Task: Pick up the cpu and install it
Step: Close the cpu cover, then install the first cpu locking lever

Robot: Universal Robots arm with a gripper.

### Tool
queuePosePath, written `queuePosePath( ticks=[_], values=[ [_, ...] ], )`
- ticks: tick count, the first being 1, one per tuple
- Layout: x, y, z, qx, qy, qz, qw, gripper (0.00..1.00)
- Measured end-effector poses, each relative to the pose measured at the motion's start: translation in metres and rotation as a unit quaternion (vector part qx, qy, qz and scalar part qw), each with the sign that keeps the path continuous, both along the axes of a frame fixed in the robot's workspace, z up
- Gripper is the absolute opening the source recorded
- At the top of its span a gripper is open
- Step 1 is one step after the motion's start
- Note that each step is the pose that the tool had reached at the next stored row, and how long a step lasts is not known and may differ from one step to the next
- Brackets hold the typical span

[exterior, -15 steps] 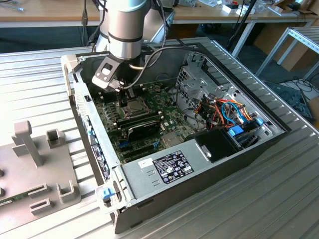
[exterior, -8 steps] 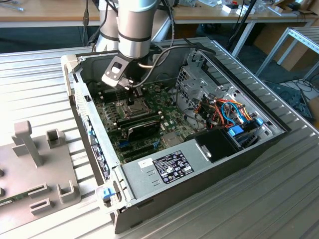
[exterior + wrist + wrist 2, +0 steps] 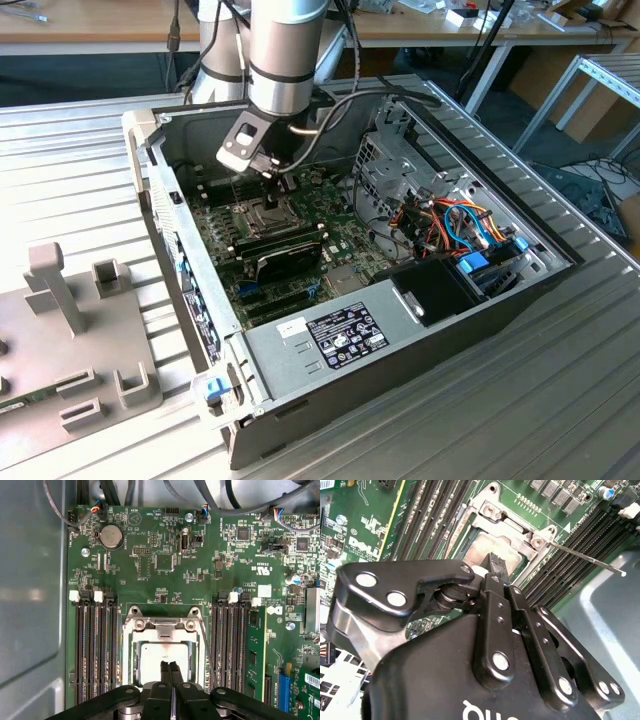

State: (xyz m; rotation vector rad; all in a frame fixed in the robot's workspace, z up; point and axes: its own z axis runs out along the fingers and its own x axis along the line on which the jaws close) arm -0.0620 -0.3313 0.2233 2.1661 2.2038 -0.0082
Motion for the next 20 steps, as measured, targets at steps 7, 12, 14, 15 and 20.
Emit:
queuePosePath(
  ticks=[7,12,14,15,20],
  values=[
    [0.0001,0.0000,0.0087,-0.0001,0.0000,0.000,1.00000,0.11],
    [0.0001,0.0000,0.0106,0.0000,0.0000,0.000,1.00000,0.11],
    [0.0001,0.0000,0.0111,-0.0001,0.0000,0.000,1.00000,0.11],
    [0.0001,0.0000,0.0111,-0.0001,0.0000,0.000,1.00000,0.11],
    [0.0001,0.0000,0.0111,-0.0001,0.0000,0.000,1.00000,0.11]
  ],
)
